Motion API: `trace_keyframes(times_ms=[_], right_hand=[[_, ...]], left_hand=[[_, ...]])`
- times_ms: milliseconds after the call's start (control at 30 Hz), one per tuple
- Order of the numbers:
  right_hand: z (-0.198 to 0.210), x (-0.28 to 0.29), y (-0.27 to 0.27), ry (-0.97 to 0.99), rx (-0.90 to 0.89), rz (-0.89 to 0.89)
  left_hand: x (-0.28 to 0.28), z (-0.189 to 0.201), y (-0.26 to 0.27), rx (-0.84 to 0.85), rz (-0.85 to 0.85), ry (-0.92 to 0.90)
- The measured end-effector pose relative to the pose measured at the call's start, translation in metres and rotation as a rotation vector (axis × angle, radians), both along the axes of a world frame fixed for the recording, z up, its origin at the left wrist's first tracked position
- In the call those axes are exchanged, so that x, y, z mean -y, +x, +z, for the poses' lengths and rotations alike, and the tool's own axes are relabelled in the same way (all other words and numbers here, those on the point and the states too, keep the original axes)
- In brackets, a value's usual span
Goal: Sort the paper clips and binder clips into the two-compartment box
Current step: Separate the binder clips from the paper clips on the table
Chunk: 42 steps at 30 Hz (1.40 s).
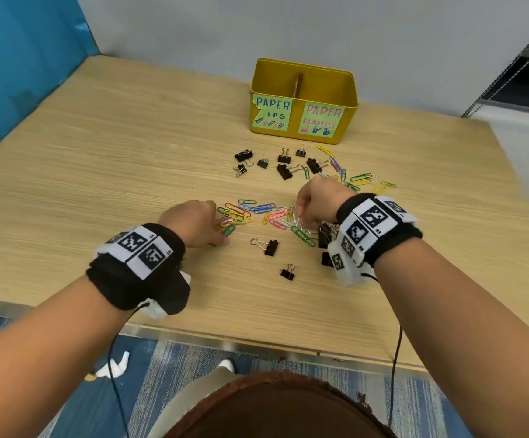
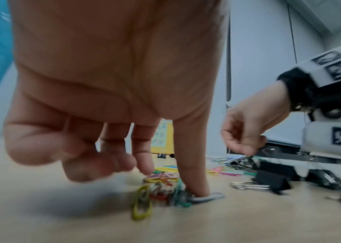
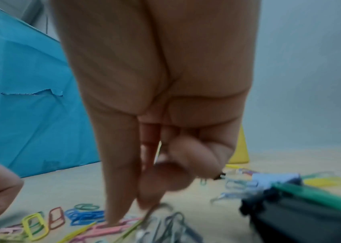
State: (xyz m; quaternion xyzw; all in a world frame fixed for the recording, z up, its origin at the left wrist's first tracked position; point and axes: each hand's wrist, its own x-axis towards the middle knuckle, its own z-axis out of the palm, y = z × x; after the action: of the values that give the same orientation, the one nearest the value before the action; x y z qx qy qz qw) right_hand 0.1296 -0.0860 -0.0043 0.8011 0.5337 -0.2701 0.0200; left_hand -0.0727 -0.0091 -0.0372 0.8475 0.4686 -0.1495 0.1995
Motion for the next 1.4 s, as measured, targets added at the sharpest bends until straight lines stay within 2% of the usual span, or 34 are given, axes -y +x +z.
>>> trace_keyframes(times_ms=[100, 233, 333, 400, 467, 567, 633, 733, 833, 900, 967, 1000, 1100, 1200, 1400], right_hand=[[0.002, 0.005, -0.002, -0.099, 0.018, 0.078], [-0.008, 0.002, -0.018, -0.157, 0.137, 0.182], [-0.006, -0.001, -0.017, -0.06, 0.102, 0.135], [-0.002, -0.002, -0.01, 0.01, 0.077, 0.105], [-0.002, -0.002, -0.001, -0.017, 0.094, 0.088], [-0.005, -0.001, -0.002, -0.14, 0.148, 0.133], [-0.005, -0.002, -0.008, -0.117, 0.143, 0.173], [-0.003, -0.012, -0.011, 0.019, 0.12, 0.151], [-0.005, -0.021, -0.01, 0.03, 0.171, 0.088], [-0.01, -0.023, -0.015, -0.068, 0.192, 0.083], [-0.017, -0.026, -0.022, -0.129, 0.208, 0.088], [-0.021, -0.028, -0.025, -0.118, 0.195, 0.085], [-0.026, -0.036, -0.03, -0.016, 0.103, 0.098], [-0.025, -0.04, -0.026, 0.056, 0.084, 0.128], [-0.029, -0.047, -0.01, 0.077, -0.03, 0.042]], left_hand=[[-0.006, -0.004, 0.004, 0.094, 0.075, -0.06], [-0.008, -0.013, 0.022, 0.248, 0.121, -0.153], [-0.012, -0.011, 0.029, 0.403, 0.131, -0.168], [-0.017, -0.009, 0.025, 0.463, 0.136, -0.117], [-0.024, -0.007, 0.02, 0.4, 0.128, -0.088], [-0.027, -0.008, 0.018, 0.285, 0.122, -0.193], [-0.022, -0.008, 0.025, 0.295, 0.102, -0.207], [-0.018, -0.009, 0.038, 0.333, 0.014, -0.111], [-0.026, -0.004, 0.043, 0.43, 0.092, -0.076], [-0.029, -0.003, 0.044, 0.33, 0.104, -0.089], [-0.025, -0.005, 0.049, 0.145, 0.001, -0.073], [-0.021, -0.005, 0.053, 0.111, -0.042, -0.057], [-0.02, -0.009, 0.062, 0.183, -0.077, -0.072], [-0.022, -0.009, 0.064, 0.268, -0.058, -0.064], [-0.028, -0.012, 0.061, 0.359, -0.011, -0.035]])
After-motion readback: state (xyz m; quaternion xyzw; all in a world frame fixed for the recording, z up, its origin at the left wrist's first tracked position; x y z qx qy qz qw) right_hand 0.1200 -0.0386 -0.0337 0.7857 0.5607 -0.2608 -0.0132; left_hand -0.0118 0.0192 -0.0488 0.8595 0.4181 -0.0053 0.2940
